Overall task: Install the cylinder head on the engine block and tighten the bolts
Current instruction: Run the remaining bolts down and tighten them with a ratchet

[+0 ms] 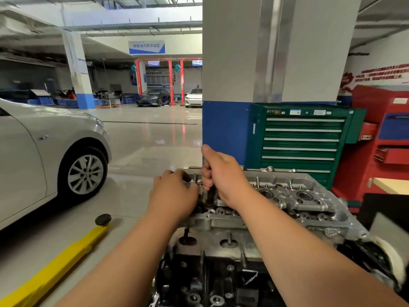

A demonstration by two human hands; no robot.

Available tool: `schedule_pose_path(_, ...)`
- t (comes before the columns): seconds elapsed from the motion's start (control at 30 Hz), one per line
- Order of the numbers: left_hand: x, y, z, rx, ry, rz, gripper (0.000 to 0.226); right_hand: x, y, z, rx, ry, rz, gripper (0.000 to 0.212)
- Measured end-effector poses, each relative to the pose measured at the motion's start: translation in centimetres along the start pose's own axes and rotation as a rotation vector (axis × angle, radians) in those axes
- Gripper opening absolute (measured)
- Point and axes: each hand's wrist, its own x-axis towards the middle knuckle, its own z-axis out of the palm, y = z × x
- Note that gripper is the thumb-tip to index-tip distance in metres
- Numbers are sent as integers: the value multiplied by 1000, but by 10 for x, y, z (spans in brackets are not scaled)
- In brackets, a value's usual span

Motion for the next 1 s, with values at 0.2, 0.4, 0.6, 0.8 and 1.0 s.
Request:
schedule_pose_path(0.2, -24, 9, 1, -166, -76, 80, 16, -9, -11, -8, -393, -121, -19, 27)
schedule_pose_path(0.4, -28, 11, 7, -209, 2, 56, 37, -12, -17, -35, -457, -258, -32, 21)
schedule_pose_path(0.6, -32, 7, 9, -155, 86, 111, 24, -19, 11, -43, -492, -243, -94, 17)
schedule_pose_path(0.8, -36, 6, 7, -127, 67, 206, 12, -23, 10, -42, -480, -242, -154, 27)
schedule_pose_path(1.0, -35, 15, 8, -53, 96, 65, 25, -19, 17, -44, -498, -142, -136, 16)
